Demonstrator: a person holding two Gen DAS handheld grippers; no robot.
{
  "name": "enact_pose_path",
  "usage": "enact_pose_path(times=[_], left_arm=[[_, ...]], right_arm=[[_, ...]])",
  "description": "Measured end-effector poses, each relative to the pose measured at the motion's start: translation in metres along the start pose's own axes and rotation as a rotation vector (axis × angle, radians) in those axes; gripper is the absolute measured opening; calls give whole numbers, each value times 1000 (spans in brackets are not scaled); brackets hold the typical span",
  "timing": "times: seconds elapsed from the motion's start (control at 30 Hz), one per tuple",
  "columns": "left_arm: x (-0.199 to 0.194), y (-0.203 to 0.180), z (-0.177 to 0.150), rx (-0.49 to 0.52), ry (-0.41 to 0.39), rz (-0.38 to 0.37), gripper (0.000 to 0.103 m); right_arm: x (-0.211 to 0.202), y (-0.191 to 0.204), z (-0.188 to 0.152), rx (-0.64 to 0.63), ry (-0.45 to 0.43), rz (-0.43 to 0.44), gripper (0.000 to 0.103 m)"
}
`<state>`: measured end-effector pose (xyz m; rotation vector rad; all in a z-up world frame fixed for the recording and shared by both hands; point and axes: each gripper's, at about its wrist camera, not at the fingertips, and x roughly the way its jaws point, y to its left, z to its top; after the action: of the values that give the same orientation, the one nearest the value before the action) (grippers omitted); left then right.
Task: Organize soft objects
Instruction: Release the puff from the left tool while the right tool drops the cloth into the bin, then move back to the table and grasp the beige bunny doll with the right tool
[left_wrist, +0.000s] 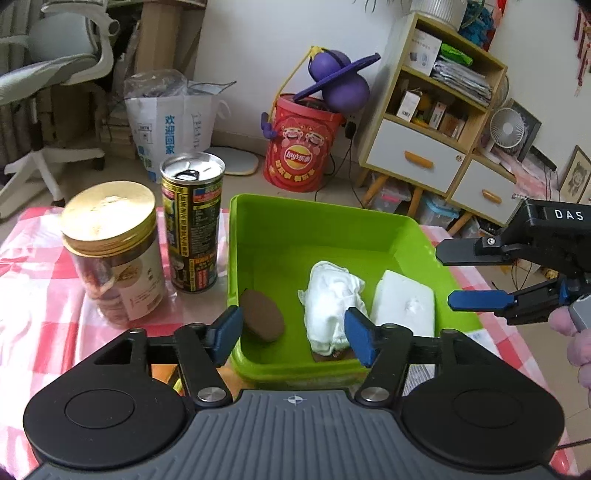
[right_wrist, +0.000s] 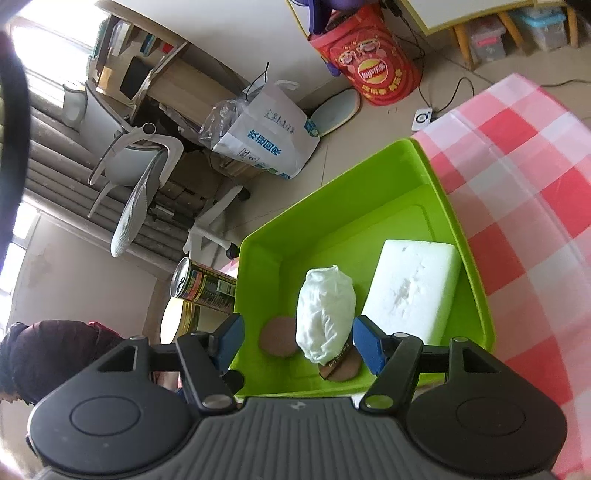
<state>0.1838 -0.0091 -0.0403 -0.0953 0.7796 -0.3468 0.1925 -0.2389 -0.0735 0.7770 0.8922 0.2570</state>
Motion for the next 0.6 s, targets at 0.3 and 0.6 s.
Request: enact_pose_path(times=[0.3, 0.6], left_arm=[[-51, 7, -17, -31, -12, -7, 83], [-88, 20, -39, -40, 32, 40, 92]], right_arm=[[-36, 26, -31, -50, -40, -15, 48], [-66, 51, -76, -138, -57, -86, 58]])
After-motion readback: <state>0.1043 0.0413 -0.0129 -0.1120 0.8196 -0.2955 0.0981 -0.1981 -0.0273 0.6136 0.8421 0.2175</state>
